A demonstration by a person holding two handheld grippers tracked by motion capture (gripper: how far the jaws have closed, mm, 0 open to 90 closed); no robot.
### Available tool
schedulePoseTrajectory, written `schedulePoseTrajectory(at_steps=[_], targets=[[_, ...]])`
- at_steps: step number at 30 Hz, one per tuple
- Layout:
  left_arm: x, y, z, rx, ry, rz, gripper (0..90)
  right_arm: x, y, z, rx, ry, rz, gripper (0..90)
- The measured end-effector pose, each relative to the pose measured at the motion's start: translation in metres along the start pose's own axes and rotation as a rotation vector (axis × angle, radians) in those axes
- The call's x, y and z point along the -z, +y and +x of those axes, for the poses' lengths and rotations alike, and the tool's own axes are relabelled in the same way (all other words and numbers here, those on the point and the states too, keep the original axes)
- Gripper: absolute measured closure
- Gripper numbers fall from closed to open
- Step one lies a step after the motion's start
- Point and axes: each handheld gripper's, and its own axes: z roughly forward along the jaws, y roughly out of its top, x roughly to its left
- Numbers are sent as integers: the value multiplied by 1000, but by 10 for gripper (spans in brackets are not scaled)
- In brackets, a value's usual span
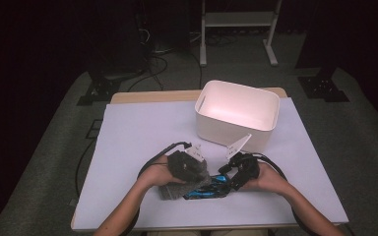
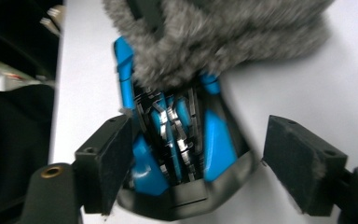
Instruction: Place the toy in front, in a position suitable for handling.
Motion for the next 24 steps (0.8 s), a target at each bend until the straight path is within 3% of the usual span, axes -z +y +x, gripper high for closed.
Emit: schedulePoseTrajectory(at_steps=[5, 8, 9, 10, 14, 18, 24], targets=[[11, 0, 5, 16, -1, -23, 791, -3, -5, -11, -70, 33, -10, 244], [13, 0, 6, 15, 1, -15, 791, -2, -4, -10, -64, 29, -2, 258], [13, 0, 6, 18, 3, -15, 791, -2, -4, -10, -64, 36, -1, 320], [13, 0, 7, 21, -2, -11, 789, -3, -4, -9, -65, 60, -7, 326], [14, 0, 9, 43, -14, -18, 780, -4, -3, -4, -38, 30, -9, 330], [18, 1, 11, 56, -20, -21, 770, -1, -3, 6, 39, -25, -22, 344], [20, 2, 14, 72, -37, -19, 753, 0, -6, 34, 223, -162, -62, 416]])
